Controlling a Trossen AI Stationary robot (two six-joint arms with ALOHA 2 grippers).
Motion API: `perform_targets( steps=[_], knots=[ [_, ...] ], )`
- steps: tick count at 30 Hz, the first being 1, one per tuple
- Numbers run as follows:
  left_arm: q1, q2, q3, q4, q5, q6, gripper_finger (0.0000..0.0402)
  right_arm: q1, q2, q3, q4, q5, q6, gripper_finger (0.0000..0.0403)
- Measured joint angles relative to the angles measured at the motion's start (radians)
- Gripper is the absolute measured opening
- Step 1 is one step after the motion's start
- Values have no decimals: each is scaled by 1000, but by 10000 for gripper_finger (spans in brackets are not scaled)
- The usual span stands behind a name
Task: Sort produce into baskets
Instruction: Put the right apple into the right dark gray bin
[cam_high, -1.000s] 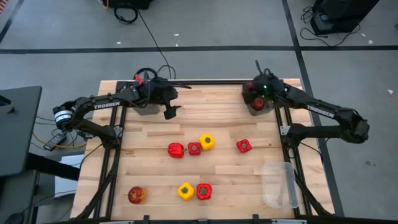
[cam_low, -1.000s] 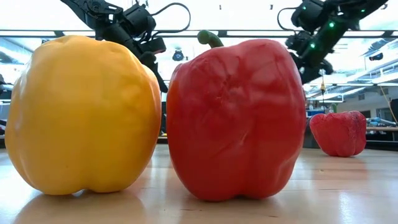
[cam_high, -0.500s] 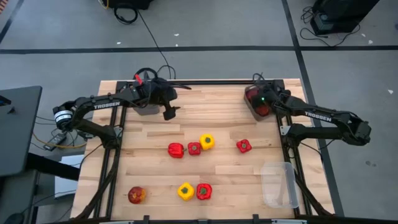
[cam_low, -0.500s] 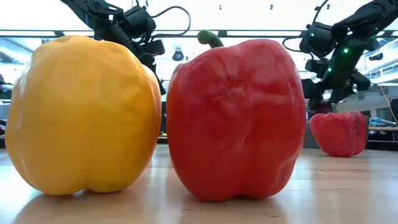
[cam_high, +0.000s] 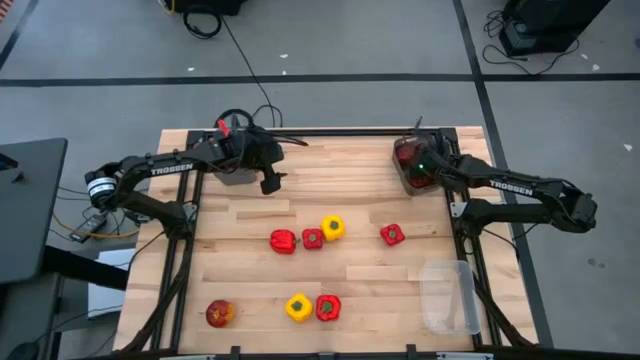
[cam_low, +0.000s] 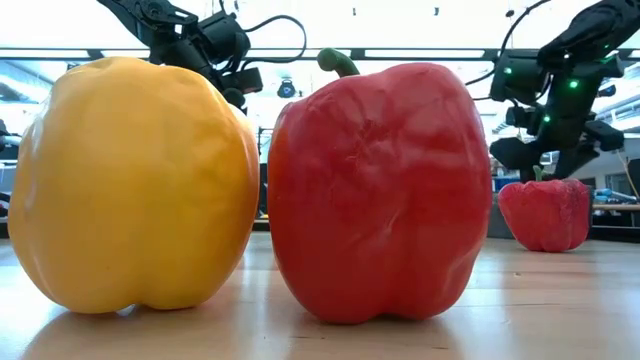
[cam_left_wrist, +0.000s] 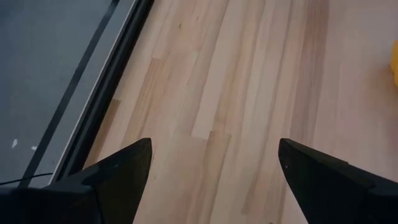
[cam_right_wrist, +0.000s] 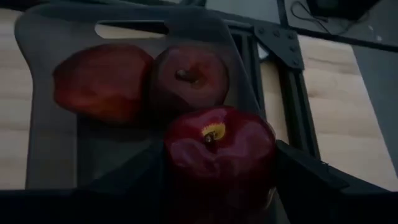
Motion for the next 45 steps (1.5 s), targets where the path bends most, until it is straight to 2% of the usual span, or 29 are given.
perform_targets(
  steps=[4, 12, 17, 21, 24, 27, 33, 34, 40, 45],
  knots=[
    [0, 0, 0, 13, 0, 0, 355, 38, 0, 0, -2, 1, -10, 296],
    [-1, 0, 0, 3, 0, -21, 355, 52, -49, 0, 59, 0, -10, 387],
    [-1, 0, 0, -17, 0, -23, 355, 53, -135, 1, 102, -21, 37, 388],
    [-1, 0, 0, -21, 0, -24, 355, 53, -202, 1, 107, -47, 17, 349],
    [-1, 0, 0, -18, 0, -24, 355, 55, -237, 1, 107, -53, 9, 297],
    [-1, 0, 0, -7, 0, -24, 355, 55, -245, 2, 106, -78, 10, 219],
    [-1, 0, 0, 0, 0, -25, 355, 53, -202, -13, 37, -169, 75, 34],
    [-1, 0, 0, 0, 0, -25, 355, 53, -194, -19, 33, -173, 86, 18],
    [-1, 0, -10, 55, 0, -22, 355, 34, -161, -69, 24, -261, 200, 18],
    [-1, 0, -17, 64, 0, -21, 355, 51, -179, -68, 36, -259, 196, 10]
  ],
)
